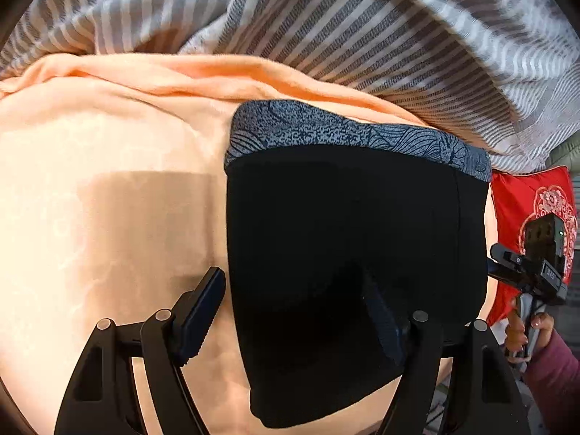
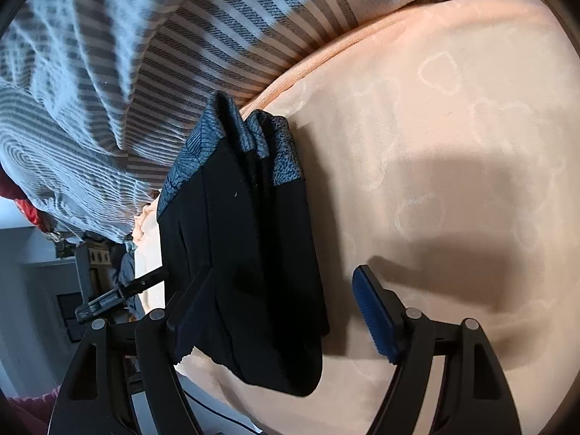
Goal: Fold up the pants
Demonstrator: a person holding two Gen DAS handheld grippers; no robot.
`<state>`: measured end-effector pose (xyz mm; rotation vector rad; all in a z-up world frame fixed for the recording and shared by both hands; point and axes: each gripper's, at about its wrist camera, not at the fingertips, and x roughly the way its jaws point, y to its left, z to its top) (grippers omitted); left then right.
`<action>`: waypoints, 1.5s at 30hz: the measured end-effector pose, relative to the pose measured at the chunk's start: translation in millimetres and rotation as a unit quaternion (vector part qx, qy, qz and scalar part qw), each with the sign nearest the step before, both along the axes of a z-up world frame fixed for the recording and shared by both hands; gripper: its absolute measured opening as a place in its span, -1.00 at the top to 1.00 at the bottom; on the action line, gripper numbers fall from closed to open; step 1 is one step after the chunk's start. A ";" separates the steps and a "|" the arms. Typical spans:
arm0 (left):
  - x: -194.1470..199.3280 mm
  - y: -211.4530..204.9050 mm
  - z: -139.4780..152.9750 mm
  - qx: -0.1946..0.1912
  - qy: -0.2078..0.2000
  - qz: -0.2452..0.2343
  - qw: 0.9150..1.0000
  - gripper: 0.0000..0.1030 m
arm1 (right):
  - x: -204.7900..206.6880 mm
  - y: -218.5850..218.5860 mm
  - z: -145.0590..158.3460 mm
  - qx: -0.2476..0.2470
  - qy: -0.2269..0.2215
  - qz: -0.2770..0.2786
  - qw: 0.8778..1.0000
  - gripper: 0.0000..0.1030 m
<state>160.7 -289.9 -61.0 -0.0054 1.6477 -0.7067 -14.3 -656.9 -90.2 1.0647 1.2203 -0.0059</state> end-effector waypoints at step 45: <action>-29.5 -23.1 57.2 -0.027 -0.065 0.022 0.997 -0.29 | 12.0 15.4 10.1 0.082 -0.037 0.015 0.996 -0.03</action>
